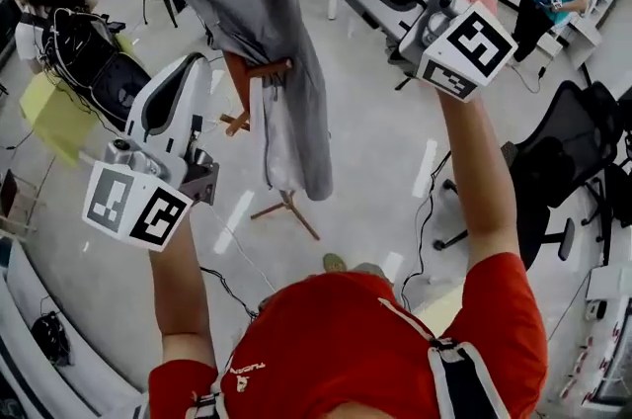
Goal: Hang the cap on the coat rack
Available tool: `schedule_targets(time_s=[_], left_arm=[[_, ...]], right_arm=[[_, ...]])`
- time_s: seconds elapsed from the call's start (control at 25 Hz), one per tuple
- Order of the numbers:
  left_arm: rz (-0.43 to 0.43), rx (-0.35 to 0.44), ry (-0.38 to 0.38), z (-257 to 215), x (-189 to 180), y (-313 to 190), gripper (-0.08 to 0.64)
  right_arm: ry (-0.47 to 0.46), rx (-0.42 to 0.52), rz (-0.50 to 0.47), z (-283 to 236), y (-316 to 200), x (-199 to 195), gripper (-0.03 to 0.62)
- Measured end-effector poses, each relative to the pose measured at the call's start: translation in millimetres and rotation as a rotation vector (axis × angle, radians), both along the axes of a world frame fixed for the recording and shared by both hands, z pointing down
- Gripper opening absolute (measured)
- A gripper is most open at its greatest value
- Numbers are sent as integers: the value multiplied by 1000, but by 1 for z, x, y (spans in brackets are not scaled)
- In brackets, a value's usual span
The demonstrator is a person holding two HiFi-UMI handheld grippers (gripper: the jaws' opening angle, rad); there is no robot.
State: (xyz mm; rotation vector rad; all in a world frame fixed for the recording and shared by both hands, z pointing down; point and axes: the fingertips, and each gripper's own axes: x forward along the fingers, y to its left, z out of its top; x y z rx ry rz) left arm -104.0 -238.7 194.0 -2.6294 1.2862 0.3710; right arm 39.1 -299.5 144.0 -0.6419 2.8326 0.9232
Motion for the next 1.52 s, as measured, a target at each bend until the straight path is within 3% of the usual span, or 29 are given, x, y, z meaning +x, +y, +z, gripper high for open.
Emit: schedule_targets(time_s=[0.24, 0.44, 0.68, 0.84, 1.0, 1.52], left_arm=[[85, 46, -56, 52, 30, 9, 9], [150, 9, -61, 93, 49, 18, 9], [173, -36, -38, 129, 39, 29, 9], [157, -25, -103, 139, 39, 37, 9], [152, -44, -99, 144, 43, 39, 9], [41, -46, -123, 137, 57, 49, 9]], right_arm=[[-78, -67, -8, 79, 70, -35, 31], [-149, -198, 52, 138, 98, -42, 25], [-247, -309, 90, 187, 120, -52, 23], [-245, -321, 73, 197, 124, -62, 23], [-202, -337, 72, 205, 121, -61, 23], [-260, -288, -11, 188, 118, -25, 23]])
